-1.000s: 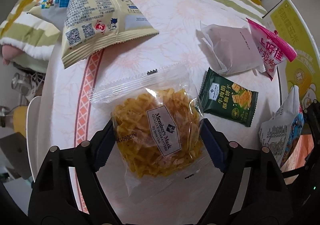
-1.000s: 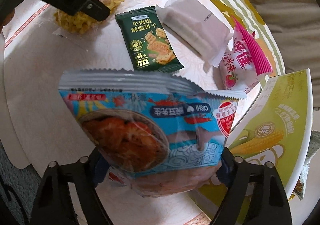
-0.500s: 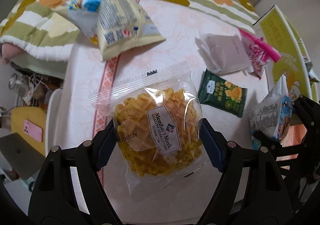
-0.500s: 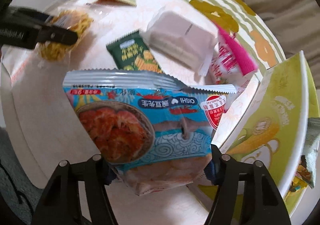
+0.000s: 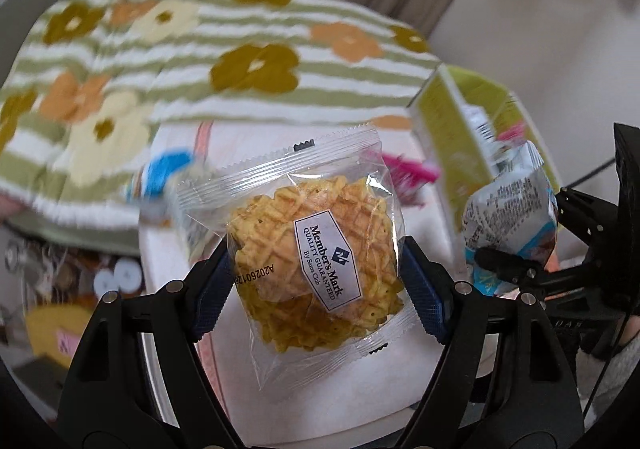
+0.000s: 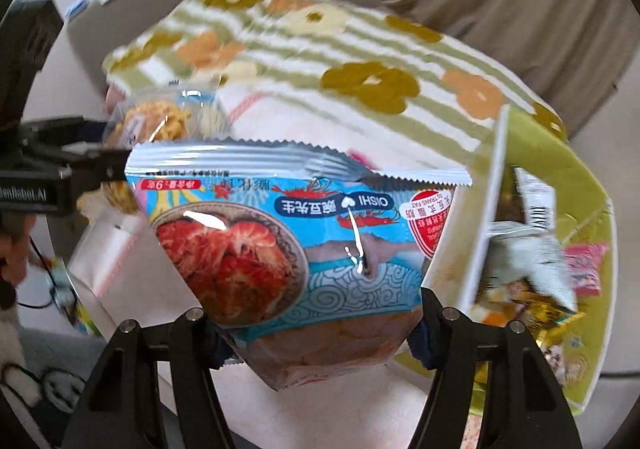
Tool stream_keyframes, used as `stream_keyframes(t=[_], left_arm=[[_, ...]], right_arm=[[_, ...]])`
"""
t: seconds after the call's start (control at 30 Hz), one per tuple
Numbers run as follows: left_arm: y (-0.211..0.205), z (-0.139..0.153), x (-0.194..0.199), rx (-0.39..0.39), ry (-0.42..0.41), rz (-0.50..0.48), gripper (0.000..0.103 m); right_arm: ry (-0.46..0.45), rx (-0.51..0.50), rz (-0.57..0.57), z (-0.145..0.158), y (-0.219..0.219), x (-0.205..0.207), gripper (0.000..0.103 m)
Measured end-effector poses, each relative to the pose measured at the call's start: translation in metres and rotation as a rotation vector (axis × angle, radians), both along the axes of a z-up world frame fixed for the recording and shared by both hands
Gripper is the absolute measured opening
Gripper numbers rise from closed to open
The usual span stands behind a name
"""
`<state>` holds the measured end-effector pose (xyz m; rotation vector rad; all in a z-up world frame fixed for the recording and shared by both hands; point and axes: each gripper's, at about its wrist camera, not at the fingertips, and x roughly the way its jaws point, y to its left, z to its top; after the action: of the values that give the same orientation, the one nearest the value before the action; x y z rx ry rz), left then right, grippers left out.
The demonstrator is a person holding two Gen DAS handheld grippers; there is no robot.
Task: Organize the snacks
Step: 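Carry the waffle and shrimp-chip bag to the green box and release both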
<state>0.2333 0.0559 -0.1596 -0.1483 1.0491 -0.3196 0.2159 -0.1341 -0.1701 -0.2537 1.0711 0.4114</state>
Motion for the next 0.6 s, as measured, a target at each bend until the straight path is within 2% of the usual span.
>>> stream_keyframes(t=[0.13,0.3,0.43,0.6], left_arm=[[-0.021,0.027,0.016,-0.024,-0.047,-0.067,0.076],[-0.062,0.051,0.042,-0.072,-0.079,-0.11,0.076],[-0.109,0.067,0.063,-0.07,-0.124,-0.118,0.076],[-0.172,0.071,0.089,-0.113,-0.118,-0.131,0.076]], right_arm=[[-0.032,0.06,-0.081,0.034,-0.031,0.02,0.063],[-0.089,0.071,-0.151,0.064,-0.079,0.039,0.063],[-0.107,0.097,-0.192,0.076,-0.123,0.056,0.063],[-0.082,0.12,-0.221,0.077,-0.175,0.083,0.063]])
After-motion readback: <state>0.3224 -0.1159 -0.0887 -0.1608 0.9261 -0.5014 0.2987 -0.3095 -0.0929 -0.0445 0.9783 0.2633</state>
